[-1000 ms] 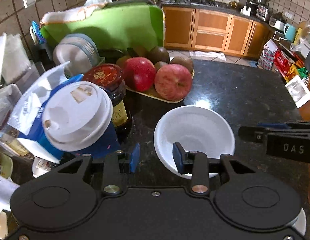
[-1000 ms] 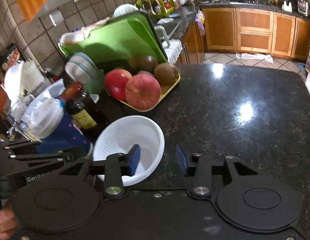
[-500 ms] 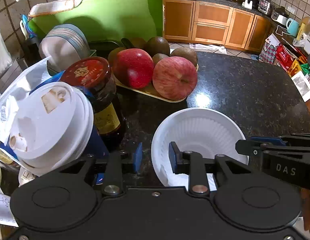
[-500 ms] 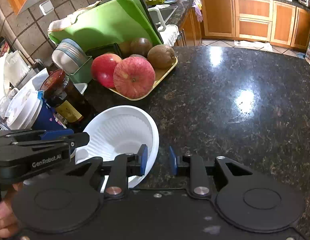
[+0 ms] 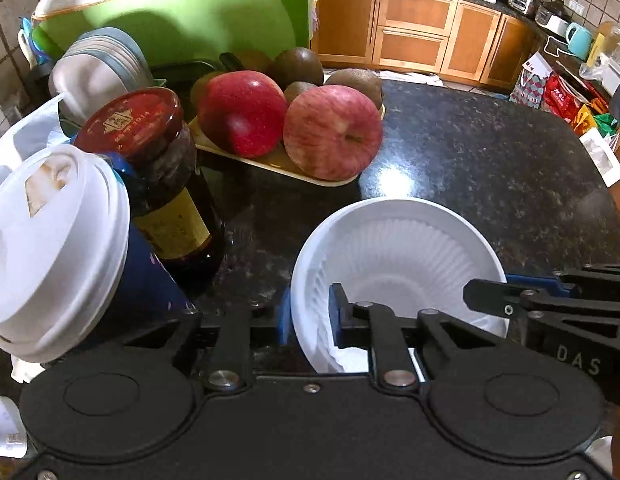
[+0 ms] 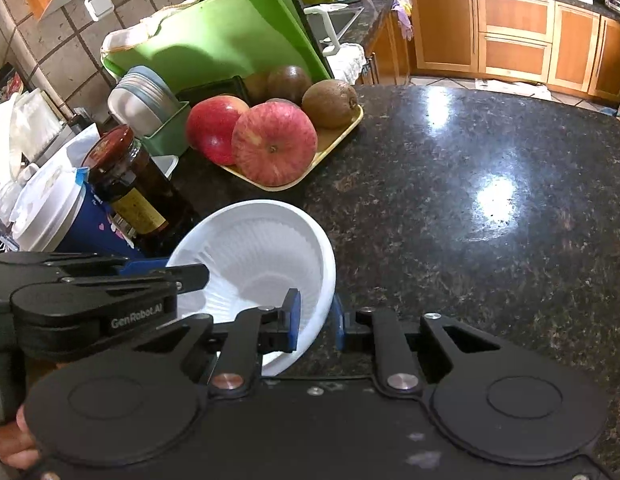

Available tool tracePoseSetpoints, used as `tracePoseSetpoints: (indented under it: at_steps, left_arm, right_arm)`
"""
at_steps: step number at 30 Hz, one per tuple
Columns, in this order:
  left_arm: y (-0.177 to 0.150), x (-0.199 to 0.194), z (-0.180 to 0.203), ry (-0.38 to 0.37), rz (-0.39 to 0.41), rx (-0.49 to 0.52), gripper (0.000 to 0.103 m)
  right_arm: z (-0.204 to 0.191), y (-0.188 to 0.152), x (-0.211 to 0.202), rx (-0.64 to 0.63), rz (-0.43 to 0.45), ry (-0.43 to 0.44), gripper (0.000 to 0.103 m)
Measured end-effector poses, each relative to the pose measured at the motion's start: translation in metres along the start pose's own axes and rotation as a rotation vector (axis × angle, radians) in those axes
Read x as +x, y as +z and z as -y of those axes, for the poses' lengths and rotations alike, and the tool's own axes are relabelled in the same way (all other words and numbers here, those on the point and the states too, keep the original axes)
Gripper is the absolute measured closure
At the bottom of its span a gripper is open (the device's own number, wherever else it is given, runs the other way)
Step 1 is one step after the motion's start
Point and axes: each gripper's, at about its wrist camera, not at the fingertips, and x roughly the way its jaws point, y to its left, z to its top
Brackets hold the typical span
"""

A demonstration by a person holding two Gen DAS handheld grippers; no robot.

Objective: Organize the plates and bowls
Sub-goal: 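Lift the white bowl stack with the left tool off the counter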

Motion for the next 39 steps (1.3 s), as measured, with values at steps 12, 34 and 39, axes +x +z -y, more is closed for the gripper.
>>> tracePoseSetpoints:
  at_steps: [12, 34, 39]
  left_arm:
    - [-0.004, -0.044, 0.004, -0.005, 0.051, 0.022, 0.078]
    - [-0.067, -0.153, 0.064, -0.081, 0.159, 0.181, 0.078]
    - [-0.085, -0.15, 0.078, -0.098, 0.142, 0.218, 0.078]
  right_arm:
    - [-0.011, -0.004, -0.042, -0.027, 0.065, 0.002, 0.084]
    - [-0.02, -0.102, -0.206, -0.037, 0.231, -0.085, 0.083]
    - [-0.011, -0.134, -0.214, -0.005, 0.213, -0.103, 0.083]
